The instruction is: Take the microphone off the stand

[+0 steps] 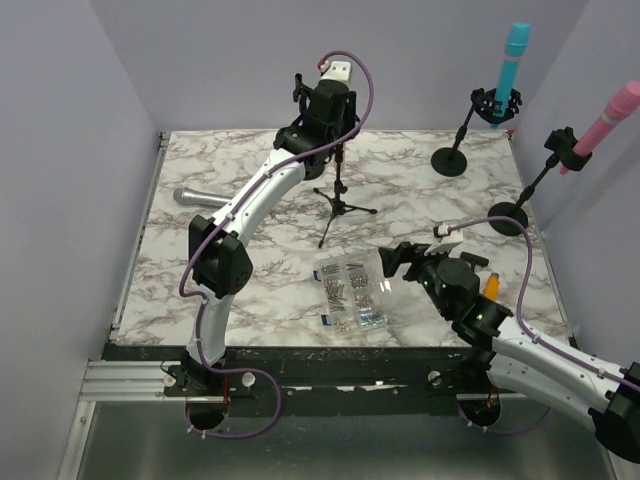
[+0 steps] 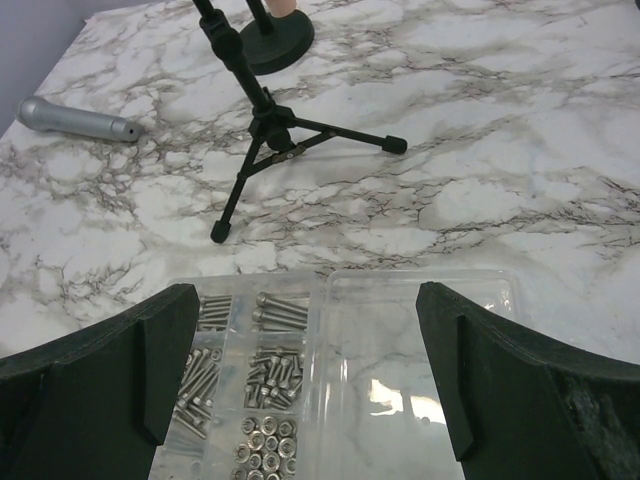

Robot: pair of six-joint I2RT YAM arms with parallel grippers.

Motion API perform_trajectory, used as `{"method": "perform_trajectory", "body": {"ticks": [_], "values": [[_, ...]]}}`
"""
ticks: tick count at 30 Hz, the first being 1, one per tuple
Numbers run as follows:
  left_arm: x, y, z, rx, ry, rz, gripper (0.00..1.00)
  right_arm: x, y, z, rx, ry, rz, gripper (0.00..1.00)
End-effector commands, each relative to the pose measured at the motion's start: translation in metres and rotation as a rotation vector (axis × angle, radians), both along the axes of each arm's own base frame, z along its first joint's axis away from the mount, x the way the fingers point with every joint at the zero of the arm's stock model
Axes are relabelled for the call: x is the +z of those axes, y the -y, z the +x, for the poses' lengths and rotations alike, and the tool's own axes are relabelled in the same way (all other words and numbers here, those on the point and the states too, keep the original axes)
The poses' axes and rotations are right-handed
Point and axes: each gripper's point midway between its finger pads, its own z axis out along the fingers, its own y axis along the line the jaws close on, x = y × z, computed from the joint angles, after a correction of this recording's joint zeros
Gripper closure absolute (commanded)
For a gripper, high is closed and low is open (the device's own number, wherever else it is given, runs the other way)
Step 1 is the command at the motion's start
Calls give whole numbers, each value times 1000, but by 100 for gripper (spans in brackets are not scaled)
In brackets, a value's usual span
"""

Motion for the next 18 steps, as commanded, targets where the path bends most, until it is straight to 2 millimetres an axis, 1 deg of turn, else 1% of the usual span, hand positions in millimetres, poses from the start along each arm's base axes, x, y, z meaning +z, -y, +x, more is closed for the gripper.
{"method": "perform_trajectory", "body": {"ticks": [1, 2, 3, 5, 6, 9, 12, 16, 18], "values": [[12, -7, 3, 16, 47, 25, 74, 0, 2, 1, -17, 16, 9, 0], [16, -8, 3, 17, 61, 32, 78, -1, 2, 1, -16, 15, 9, 0], [19, -10, 2, 19, 72, 43, 83, -2, 1, 1, -13, 12, 5, 0], [30, -12, -2, 14, 102, 56, 93, -3, 0, 1, -9, 7, 2, 0], [34, -11, -3, 7, 116, 65, 95, -4, -1, 2, -8, 4, -1, 0], [53, -8, -11, -21, 153, 77, 96, -8, -3, 3, -5, -4, -8, 0], [71, -6, -20, -40, 182, 71, 100, -10, -3, 4, -8, -8, -15, 0], [96, -4, -33, -64, 219, 38, 100, -12, -2, 4, -12, -10, -20, 0], [105, -3, -37, -78, 225, 18, 100, -13, -2, 4, -15, -13, -24, 0]]}}
